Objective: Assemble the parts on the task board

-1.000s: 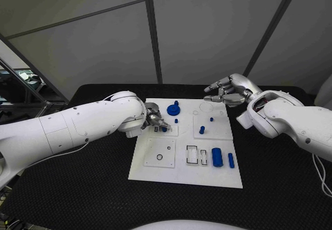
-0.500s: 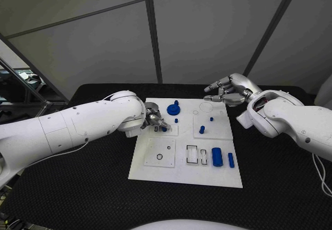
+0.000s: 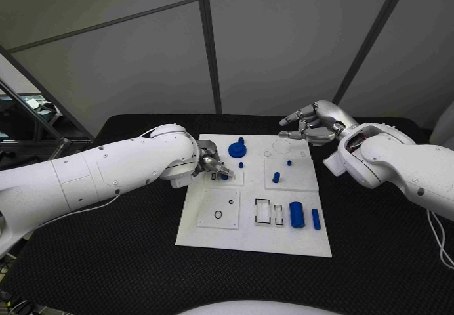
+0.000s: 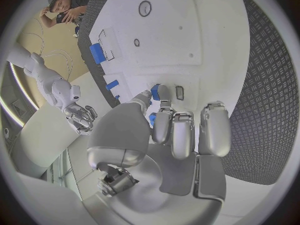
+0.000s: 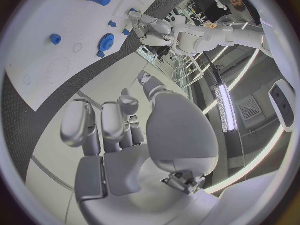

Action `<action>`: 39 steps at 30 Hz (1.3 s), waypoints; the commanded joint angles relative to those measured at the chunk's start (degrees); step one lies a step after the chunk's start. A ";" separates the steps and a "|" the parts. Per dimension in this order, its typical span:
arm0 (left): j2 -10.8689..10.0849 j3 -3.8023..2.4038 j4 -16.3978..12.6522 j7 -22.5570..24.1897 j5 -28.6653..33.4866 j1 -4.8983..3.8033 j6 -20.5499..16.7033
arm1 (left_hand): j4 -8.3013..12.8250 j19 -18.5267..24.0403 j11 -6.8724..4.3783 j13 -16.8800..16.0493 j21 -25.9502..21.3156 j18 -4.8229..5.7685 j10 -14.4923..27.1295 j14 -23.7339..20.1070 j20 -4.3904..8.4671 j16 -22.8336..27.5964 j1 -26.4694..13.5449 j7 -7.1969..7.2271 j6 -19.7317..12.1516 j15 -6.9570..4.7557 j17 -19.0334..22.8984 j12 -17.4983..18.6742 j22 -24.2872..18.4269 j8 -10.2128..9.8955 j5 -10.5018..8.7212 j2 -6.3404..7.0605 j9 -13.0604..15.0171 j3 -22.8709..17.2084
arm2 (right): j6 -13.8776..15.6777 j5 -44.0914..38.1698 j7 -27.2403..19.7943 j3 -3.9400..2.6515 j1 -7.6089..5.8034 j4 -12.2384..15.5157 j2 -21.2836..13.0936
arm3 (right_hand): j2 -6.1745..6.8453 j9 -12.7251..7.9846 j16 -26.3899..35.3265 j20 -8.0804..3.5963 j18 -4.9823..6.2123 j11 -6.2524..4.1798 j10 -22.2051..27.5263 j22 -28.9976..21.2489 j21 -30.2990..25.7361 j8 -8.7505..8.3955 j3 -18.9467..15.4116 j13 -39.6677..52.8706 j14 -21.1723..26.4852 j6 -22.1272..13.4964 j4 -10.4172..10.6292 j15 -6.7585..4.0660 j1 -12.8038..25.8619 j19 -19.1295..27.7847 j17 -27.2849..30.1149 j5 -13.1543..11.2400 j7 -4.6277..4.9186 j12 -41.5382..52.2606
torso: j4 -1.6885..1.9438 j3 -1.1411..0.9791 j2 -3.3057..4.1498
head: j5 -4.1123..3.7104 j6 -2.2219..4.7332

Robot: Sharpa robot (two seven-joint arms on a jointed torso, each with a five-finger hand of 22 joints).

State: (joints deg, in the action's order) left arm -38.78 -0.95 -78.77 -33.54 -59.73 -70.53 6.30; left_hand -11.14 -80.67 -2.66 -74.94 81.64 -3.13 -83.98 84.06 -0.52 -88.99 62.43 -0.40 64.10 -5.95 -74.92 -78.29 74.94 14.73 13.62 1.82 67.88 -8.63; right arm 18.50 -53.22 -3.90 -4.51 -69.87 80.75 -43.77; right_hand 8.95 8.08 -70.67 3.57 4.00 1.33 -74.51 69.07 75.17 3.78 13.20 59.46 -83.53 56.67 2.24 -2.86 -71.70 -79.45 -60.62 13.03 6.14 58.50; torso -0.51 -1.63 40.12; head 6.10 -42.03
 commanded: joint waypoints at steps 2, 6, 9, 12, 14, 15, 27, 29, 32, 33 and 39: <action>-0.04 -0.03 -0.11 -0.18 -0.62 -0.06 -0.07 | -0.44 -0.46 -0.40 -10.09 0.41 -0.17 -2.58 5.71 0.12 -0.22 0.07 0.02 0.36 -0.29 -14.25 -0.34 0.88 -0.25 -0.44 0.60 0.14 -0.01 | -0.36 -0.08 -0.26 -0.03 -0.11 0.07 -0.01 | -0.28 0.06 0.26 -0.11 0.63 -0.01 0.21 -0.06 -0.32 -0.08 0.25 -0.01 -0.48 0.21 0.06 -0.07 0.36 0.33 -0.01 0.32 0.06 -0.01 | -0.03 -0.02 0.02 | 0.03 0.00; -0.06 -0.03 -0.12 -0.20 -0.66 -0.06 -0.14 | -0.84 -0.59 -0.41 -10.20 0.54 -0.12 -2.67 5.75 0.16 -0.35 0.05 0.04 0.49 -0.32 -14.39 -0.57 1.13 -0.26 -0.58 0.85 0.39 0.32 | -0.36 -0.08 -0.25 -0.03 -0.11 0.09 -0.04 | -0.32 0.07 0.28 -0.10 0.63 0.00 0.21 -0.06 -0.34 -0.08 0.28 0.00 -0.49 0.20 0.15 -0.06 0.49 0.31 -0.05 0.31 0.07 0.05 | -0.02 -0.02 0.03 | 0.01 0.00; -0.07 -0.04 -0.14 -0.20 -0.67 -0.06 -0.18 | -1.09 -0.64 -0.42 -10.26 0.60 -0.10 -2.71 5.76 0.18 -0.40 0.06 0.05 0.58 -0.34 -14.43 -0.66 1.24 -0.27 -0.66 1.02 0.58 0.53 | -0.37 -0.08 -0.24 -0.03 -0.11 0.08 -0.04 | -0.32 0.07 0.28 -0.10 0.63 0.00 0.21 -0.06 -0.34 -0.08 0.28 0.00 -0.49 0.20 0.15 -0.06 0.49 0.31 -0.05 0.31 0.07 0.05 | -0.01 -0.02 0.01 | -0.01 -0.01; -0.07 -0.04 -0.18 -0.19 -0.68 -0.06 -0.21 | -1.56 -0.67 -0.43 -10.29 0.65 -0.09 -2.74 5.77 0.21 -0.43 0.04 0.06 0.67 -0.38 -14.46 -0.69 1.34 -0.31 -0.87 1.29 0.86 0.90 | -0.37 -0.08 -0.24 -0.03 -0.11 0.09 -0.06 | -0.32 0.07 0.28 -0.10 0.63 0.00 0.21 -0.06 -0.34 -0.08 0.28 0.00 -0.49 0.20 0.15 -0.06 0.49 0.31 -0.05 0.31 0.07 0.05 | 0.00 -0.02 0.02 | -0.02 0.02; -0.06 -0.04 -0.22 -0.14 -0.68 -0.06 -0.25 | -2.25 -0.70 -0.45 -10.33 0.69 -0.07 -2.77 5.78 0.23 -0.46 0.05 0.06 0.81 -0.39 -14.49 -0.71 1.45 -0.36 -2.51 1.45 1.26 1.37 | -0.38 -0.08 -0.23 -0.03 -0.11 0.11 -0.07 | -0.32 0.07 0.28 -0.10 0.63 0.00 0.21 -0.06 -0.34 -0.08 0.28 0.00 -0.49 0.20 0.15 -0.06 0.49 0.31 -0.05 0.31 0.07 0.05 | -0.02 -0.01 0.02 | -0.02 0.01; -0.05 -0.04 -0.24 -0.12 -0.68 -0.06 -0.27 | -2.67 -0.71 -0.46 -10.35 0.71 -0.06 -2.79 5.78 0.24 -0.46 0.15 0.06 0.90 -0.39 -14.50 -0.71 1.51 -0.40 -4.32 1.41 1.51 1.63 | -0.38 -0.08 -0.23 -0.03 -0.11 0.11 -0.08 | -0.32 0.07 0.28 -0.10 0.63 0.00 0.21 -0.06 -0.34 -0.08 0.28 0.00 -0.49 0.20 0.15 -0.06 0.49 0.31 -0.05 0.31 0.07 0.05 | -0.02 -0.01 0.02 | -0.02 0.01; 0.25 -0.05 -0.43 0.07 -0.68 -0.06 -0.59 | -4.84 -0.66 -0.38 -10.41 0.70 -0.07 -2.81 5.77 0.25 -0.45 0.45 0.00 1.10 -0.38 -14.48 -0.63 1.65 -0.89 -7.57 1.52 2.59 3.11 | -0.39 -0.08 -0.21 -0.03 -0.11 0.11 -0.10 | -0.32 0.07 0.28 -0.10 0.63 0.00 0.21 -0.06 -0.34 -0.08 0.28 0.00 -0.49 0.20 0.15 -0.06 0.49 0.31 -0.05 0.31 0.07 0.05 | 0.01 -0.01 0.02 | -0.07 0.03; 0.24 -0.05 -0.42 0.04 -0.68 -0.06 -0.56 | -4.84 -0.66 -0.38 -10.41 0.70 -0.07 -2.81 5.77 0.25 -0.45 0.45 0.00 1.10 -0.38 -14.48 -0.63 1.65 -0.89 -7.57 1.52 2.59 3.11 | -0.40 -0.08 -0.20 -0.03 -0.11 0.09 -0.10 | -0.32 0.07 0.28 -0.10 0.63 0.00 0.21 -0.06 -0.34 -0.08 0.28 0.00 -0.49 0.20 0.15 -0.06 0.49 0.31 -0.05 0.31 0.07 0.05 | 0.01 0.00 0.04 | -0.08 0.03; 0.15 -0.05 -0.34 0.00 -0.68 -0.06 -0.57 | -4.84 -0.66 -0.38 -10.41 0.70 -0.07 -2.81 5.77 0.25 -0.45 0.45 0.00 1.10 -0.38 -14.48 -0.63 1.65 -0.89 -7.57 1.52 2.59 3.11 | -0.39 -0.08 -0.19 -0.03 -0.11 0.07 -0.11 | -0.32 0.07 0.28 -0.10 0.63 0.00 0.21 -0.06 -0.34 -0.08 0.28 0.00 -0.49 0.20 0.15 -0.06 0.49 0.31 -0.05 0.31 0.07 0.05 | 0.00 -0.01 0.01 | -0.09 0.03; 0.07 -0.06 -0.34 -0.02 -0.68 -0.06 -0.59 | -4.90 -0.66 -0.38 -10.41 0.70 -0.07 -2.80 5.77 0.24 -0.45 0.45 0.00 1.11 -0.38 -14.48 -0.61 1.67 -0.90 -7.61 1.52 2.62 3.15 | -0.39 -0.08 -0.19 -0.03 -0.11 0.07 -0.11 | -0.32 0.07 0.29 -0.10 0.63 0.00 0.21 -0.06 -0.35 -0.08 0.28 0.01 -0.49 0.20 0.16 -0.06 0.50 0.31 -0.05 0.31 0.07 0.06 | -0.01 -0.01 0.01 | -0.08 0.02; -0.86 -0.40 -0.84 -0.24 -0.69 -0.08 -0.44 | -5.10 -0.54 -0.40 -10.36 0.59 -0.11 -2.76 5.74 0.23 -0.34 0.51 0.00 1.06 -0.36 -14.36 -0.47 1.49 -1.01 -7.83 1.68 2.75 3.41 | -0.37 -0.08 -0.20 -0.03 -0.11 -0.02 -0.16 | -0.33 0.07 0.31 -0.10 0.63 0.00 0.20 -0.06 -0.36 -0.08 0.29 0.02 -0.49 0.19 0.20 -0.06 0.56 0.30 -0.06 0.30 0.07 0.09 | 0.04 0.03 -0.02 | -0.18 0.05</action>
State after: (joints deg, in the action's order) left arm -39.51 -1.16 -79.35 -33.55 -60.05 -70.49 5.96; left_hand -15.97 -80.86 -2.65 -74.94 82.12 -3.12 -83.98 84.06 -0.32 -89.20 62.75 -0.40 64.91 -5.95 -74.92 -78.66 74.93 13.99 6.16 3.17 70.57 -5.38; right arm 18.37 -53.23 -3.84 -4.51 -69.87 80.72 -43.91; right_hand 8.64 8.11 -70.67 3.57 4.00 1.33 -74.51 69.08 75.17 3.78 13.20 59.46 -83.53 56.67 2.23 -2.86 -71.39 -79.45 -60.62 13.03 6.14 58.50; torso -0.51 -1.63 40.14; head 5.93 -42.00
